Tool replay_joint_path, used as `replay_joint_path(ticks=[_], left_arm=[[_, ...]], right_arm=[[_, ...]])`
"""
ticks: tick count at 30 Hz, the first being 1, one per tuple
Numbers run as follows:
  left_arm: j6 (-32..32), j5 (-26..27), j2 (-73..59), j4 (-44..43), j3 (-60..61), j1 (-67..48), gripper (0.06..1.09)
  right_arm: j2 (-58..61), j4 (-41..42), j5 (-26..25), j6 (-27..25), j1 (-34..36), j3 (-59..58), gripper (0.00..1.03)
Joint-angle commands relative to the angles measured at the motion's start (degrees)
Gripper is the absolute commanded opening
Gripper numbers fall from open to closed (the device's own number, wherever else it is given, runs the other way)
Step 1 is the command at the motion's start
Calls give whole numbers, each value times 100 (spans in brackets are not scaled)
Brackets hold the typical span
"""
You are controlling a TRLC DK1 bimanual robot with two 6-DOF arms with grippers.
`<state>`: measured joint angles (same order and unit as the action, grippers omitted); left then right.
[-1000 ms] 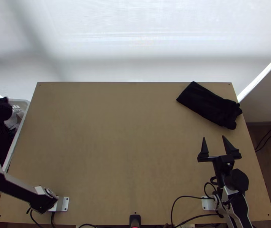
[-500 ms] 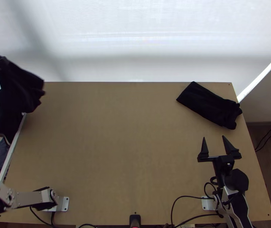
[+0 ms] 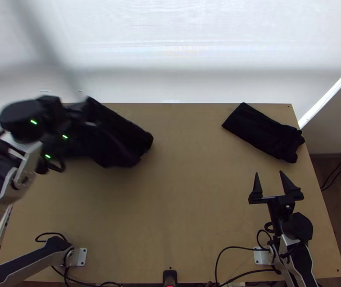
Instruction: Fold the t-shirt
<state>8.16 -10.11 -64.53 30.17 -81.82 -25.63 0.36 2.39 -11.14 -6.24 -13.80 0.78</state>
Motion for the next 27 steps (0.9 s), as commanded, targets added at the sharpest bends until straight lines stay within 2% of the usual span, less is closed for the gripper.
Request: replay_joint_path(ticks=[1, 5, 14, 27], left_arm=[[19, -395, 301, -433, 632, -865, 10], [115, -773, 292, -1005, 1344, -1709, 10], [370, -931, -385, -1963, 1784, -2676, 10], [625, -958, -2134, -2279, 167, -3352, 10]], right_arm=[[-36, -64, -11, -79, 27, -60, 99], [-45, -64, -11, -79, 27, -60, 99], [-45, -64, -11, -79, 27, -60, 99], [-36, -64, -11, -79, 27, -60, 99]])
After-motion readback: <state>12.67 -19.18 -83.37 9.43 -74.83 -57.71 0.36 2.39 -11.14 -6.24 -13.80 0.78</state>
